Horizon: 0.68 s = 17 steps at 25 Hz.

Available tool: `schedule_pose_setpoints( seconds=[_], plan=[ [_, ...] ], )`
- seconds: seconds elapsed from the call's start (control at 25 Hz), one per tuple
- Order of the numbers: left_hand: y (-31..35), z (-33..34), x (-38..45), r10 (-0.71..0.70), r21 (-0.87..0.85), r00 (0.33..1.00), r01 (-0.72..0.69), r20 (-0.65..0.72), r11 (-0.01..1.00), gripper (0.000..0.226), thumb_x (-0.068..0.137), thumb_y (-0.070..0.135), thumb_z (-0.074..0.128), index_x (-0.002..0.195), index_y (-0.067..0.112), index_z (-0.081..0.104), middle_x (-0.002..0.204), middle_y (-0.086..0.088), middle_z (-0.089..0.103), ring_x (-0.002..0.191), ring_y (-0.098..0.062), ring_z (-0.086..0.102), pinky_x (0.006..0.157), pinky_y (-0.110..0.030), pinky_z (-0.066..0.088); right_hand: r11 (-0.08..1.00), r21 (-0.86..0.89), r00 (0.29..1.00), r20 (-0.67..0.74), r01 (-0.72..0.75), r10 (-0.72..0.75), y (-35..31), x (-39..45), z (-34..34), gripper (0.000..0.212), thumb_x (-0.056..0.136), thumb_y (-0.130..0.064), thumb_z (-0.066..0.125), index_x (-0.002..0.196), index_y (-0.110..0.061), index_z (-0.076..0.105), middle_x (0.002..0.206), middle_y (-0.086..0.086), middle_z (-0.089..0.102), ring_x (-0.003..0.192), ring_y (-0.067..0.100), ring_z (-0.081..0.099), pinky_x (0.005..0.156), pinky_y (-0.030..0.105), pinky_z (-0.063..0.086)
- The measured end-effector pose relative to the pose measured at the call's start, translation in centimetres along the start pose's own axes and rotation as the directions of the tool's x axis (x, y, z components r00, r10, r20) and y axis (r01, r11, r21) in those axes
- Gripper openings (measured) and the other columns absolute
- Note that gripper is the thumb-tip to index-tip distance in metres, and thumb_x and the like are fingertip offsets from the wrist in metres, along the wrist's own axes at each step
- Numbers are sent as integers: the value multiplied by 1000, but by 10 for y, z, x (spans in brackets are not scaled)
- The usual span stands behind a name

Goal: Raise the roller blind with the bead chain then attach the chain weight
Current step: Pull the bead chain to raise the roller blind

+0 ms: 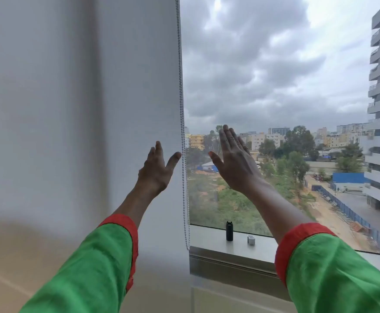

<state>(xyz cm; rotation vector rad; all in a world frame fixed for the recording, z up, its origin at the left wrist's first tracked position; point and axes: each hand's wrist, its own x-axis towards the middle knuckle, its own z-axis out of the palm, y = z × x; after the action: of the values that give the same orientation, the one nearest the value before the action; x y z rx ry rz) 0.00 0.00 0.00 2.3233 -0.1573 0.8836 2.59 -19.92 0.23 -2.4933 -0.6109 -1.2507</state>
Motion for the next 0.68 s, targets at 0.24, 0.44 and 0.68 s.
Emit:
schedule_pose_setpoints(
  seconds=[0.24,0.44,0.68],
  plan=[
    [8,28,-2,-92,-240,978,137,187,961,75,91,51,45,149,14,15,154,-13,31,139,-28,31,111,-40,28,995,101,999,46,-21,16,6,-9,12,67,96,-45,31,148,-12,3,160,9,4,147,19,4,115,27,2],
    [10,35,-5,-81,-354,969,163,234,921,64,91,47,49,142,11,33,116,-17,67,107,-27,62,93,-42,43,942,303,982,160,-147,102,13,-19,18,61,95,-41,38,148,-21,14,157,12,18,143,29,23,111,44,26],
    [16,35,-25,16,-461,972,97,235,882,40,99,38,35,102,10,62,76,-9,69,78,-23,68,84,-44,51,897,402,969,225,-185,99,-3,-25,17,50,95,-37,44,139,-15,36,145,17,41,126,32,47,102,46,41]
  ],
)
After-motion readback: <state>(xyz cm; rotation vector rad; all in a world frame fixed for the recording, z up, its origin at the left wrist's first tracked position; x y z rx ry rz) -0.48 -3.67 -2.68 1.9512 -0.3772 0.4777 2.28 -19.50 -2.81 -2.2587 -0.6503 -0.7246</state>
